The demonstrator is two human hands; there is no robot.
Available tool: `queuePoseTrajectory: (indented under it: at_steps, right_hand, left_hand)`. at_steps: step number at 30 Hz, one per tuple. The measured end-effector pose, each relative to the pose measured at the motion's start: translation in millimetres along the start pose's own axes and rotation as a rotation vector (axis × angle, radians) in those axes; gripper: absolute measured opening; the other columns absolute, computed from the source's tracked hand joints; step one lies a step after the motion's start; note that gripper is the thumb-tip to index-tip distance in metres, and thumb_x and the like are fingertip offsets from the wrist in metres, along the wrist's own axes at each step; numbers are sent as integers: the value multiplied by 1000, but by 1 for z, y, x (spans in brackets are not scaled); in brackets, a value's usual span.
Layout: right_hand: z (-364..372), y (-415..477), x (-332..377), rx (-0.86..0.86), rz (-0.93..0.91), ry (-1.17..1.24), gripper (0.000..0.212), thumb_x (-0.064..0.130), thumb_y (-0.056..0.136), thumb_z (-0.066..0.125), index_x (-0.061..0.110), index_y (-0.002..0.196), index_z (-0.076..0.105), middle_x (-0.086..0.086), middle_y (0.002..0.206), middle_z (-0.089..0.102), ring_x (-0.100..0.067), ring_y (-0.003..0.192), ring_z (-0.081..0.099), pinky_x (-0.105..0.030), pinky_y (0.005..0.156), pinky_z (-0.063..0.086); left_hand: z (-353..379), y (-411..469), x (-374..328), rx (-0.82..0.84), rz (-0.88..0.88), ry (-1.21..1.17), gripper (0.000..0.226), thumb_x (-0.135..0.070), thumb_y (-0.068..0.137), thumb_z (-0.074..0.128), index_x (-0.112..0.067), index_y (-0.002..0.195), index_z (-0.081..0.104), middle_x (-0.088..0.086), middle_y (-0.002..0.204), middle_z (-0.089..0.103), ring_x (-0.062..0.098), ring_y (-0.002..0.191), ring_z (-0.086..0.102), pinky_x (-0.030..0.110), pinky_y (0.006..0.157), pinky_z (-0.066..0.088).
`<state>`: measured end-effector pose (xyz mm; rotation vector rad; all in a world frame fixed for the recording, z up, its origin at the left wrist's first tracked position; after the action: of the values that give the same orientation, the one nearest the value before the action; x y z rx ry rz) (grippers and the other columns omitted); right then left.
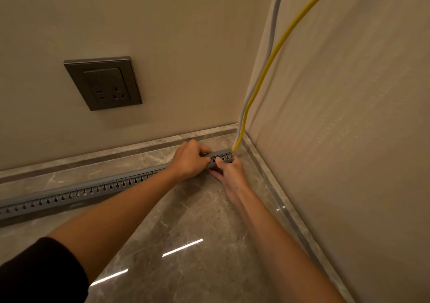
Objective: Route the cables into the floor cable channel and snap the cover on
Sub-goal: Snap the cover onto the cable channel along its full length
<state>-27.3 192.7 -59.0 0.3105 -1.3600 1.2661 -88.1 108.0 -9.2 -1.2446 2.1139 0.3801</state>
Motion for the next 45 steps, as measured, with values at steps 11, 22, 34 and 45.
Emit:
queuePoseTrajectory:
  at_steps: [11, 22, 34, 45]
  right_hand:
    - [2, 2, 1, -43, -16, -71, 45, -12, 88, 48, -1, 131, 35, -17, 113, 51, -23, 100, 54, -33, 87, 49]
    - [6, -3, 7, -70, -16, -114, 47, -12, 88, 46, 1, 132, 34, -21, 121, 52, -22, 98, 55, -31, 83, 51]
    - [9, -6, 8, -58, -4, -93, 51, -11, 90, 45, 3, 136, 30, -21, 133, 48, -30, 114, 55, -35, 89, 50]
    - [7, -6, 9, -91, -4, -98, 47, -15, 87, 44, 0, 131, 36, -24, 129, 50, -31, 107, 57, -35, 85, 51]
  left_hand:
    - [1, -3, -1, 105, 95, 40, 29, -8, 87, 52, -16, 110, 68, 12, 104, 73, 25, 98, 64, 42, 89, 51]
    - [-3, 2, -2, 76, 52, 4, 32, 0, 84, 53, -13, 106, 71, 10, 102, 74, 16, 92, 63, 34, 83, 52]
    - [-2, 16, 2, 329, -24, -100, 26, -4, 86, 59, -9, 110, 68, 12, 95, 70, 17, 88, 58, 34, 86, 47]
    - [2, -4, -7, 278, 278, 243, 38, -12, 81, 63, -13, 119, 60, 7, 106, 67, 22, 96, 60, 30, 82, 44]
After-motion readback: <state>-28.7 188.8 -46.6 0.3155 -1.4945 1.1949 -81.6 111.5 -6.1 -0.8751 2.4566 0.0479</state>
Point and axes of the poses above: each hand's wrist, its own y-axis towards the middle knuckle, its own z-axis out of the palm, x = y × z, the point moved 7 cm from there along y, towards the middle knuckle
